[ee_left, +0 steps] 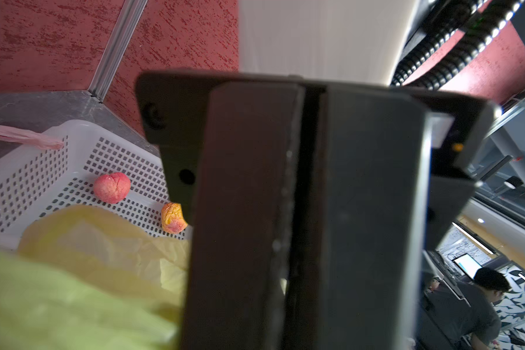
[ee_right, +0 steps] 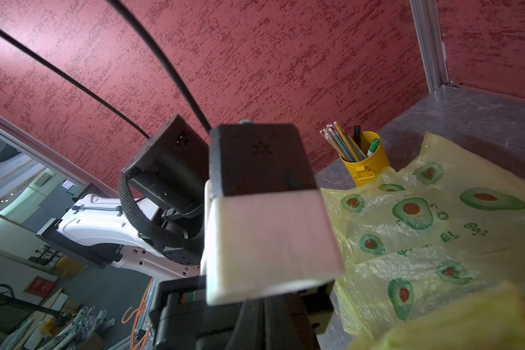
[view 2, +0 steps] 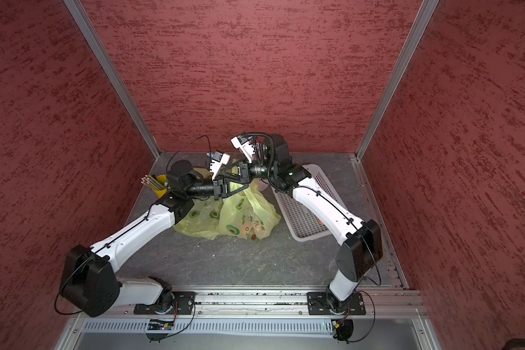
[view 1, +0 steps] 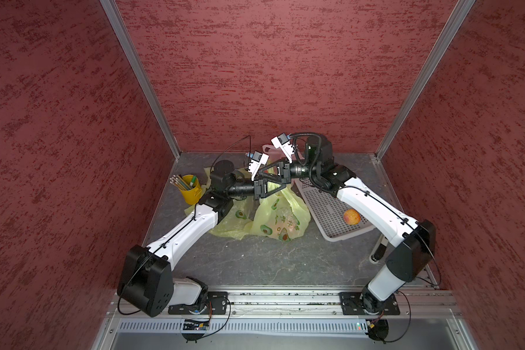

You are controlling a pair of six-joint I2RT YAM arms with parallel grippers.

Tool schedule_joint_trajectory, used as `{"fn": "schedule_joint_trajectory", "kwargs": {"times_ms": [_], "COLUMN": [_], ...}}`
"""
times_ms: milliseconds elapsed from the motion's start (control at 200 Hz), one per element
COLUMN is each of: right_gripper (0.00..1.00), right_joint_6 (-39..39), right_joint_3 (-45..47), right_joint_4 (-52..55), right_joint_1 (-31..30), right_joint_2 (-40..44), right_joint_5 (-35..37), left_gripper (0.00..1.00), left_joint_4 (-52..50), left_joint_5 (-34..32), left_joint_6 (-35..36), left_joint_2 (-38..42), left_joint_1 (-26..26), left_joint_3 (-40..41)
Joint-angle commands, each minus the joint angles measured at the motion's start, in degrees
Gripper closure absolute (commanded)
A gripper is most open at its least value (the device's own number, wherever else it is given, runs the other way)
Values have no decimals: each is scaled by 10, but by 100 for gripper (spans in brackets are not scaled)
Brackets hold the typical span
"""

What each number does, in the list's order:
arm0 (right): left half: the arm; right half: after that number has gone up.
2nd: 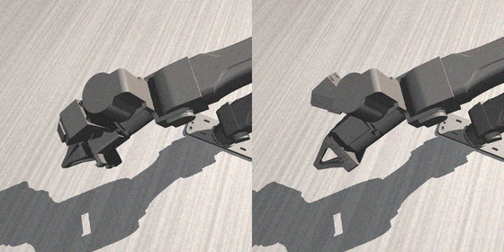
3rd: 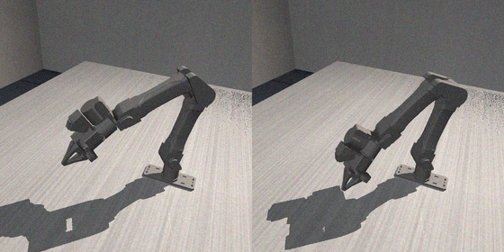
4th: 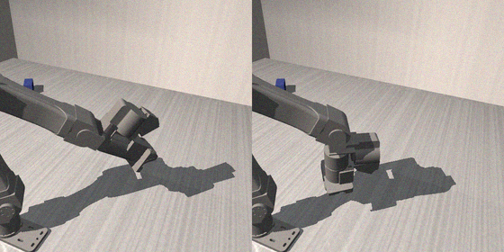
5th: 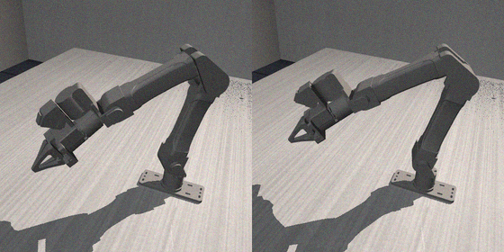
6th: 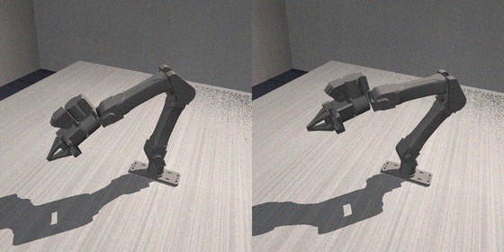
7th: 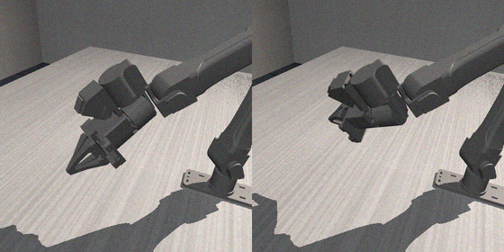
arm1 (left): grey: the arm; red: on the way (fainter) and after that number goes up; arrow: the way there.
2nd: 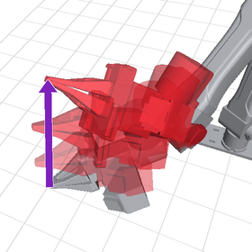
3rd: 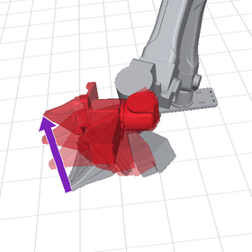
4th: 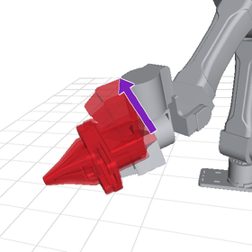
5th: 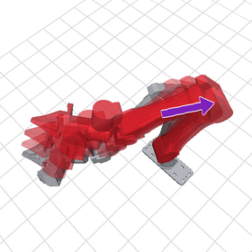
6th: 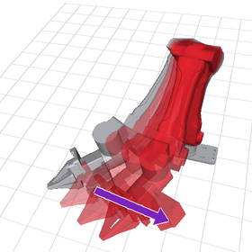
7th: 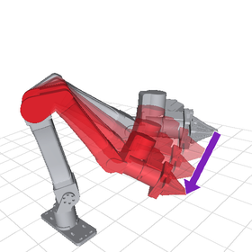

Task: Place the peach into a plastic bag & tie a knot
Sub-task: Cross the plastic bag at the center of the board.

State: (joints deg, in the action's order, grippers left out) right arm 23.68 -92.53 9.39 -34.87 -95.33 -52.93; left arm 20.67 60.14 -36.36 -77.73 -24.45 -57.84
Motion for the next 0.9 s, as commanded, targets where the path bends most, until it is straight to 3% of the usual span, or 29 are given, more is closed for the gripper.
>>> {"fn": "schedule_joint_trajectory", "kwargs": {"times_ms": [0,150,346,486,897], "right_gripper": [100,100,50,30,26], "right_joint_6": [-10,-27,2,58,142], "right_joint_3": [6,-6,-8,8,31], "right_joint_4": [28,70,92,84,30], "right_joint_1": [-9,-5,38,68,60], "right_joint_2": [22,42,94,117,46], "right_joint_5": [6,43,135,171,72], "left_gripper": [96,100,100,100,100], "left_joint_4": [31,35,17,1,-109], "left_joint_5": [-24,-20,15,41,75], "left_joint_6": [4,6,29,36,91], "left_joint_2": [-7,-3,4,20,30], "left_joint_1": [0,4,5,6,-1], "left_joint_3": [3,13,23,27,-5]}}
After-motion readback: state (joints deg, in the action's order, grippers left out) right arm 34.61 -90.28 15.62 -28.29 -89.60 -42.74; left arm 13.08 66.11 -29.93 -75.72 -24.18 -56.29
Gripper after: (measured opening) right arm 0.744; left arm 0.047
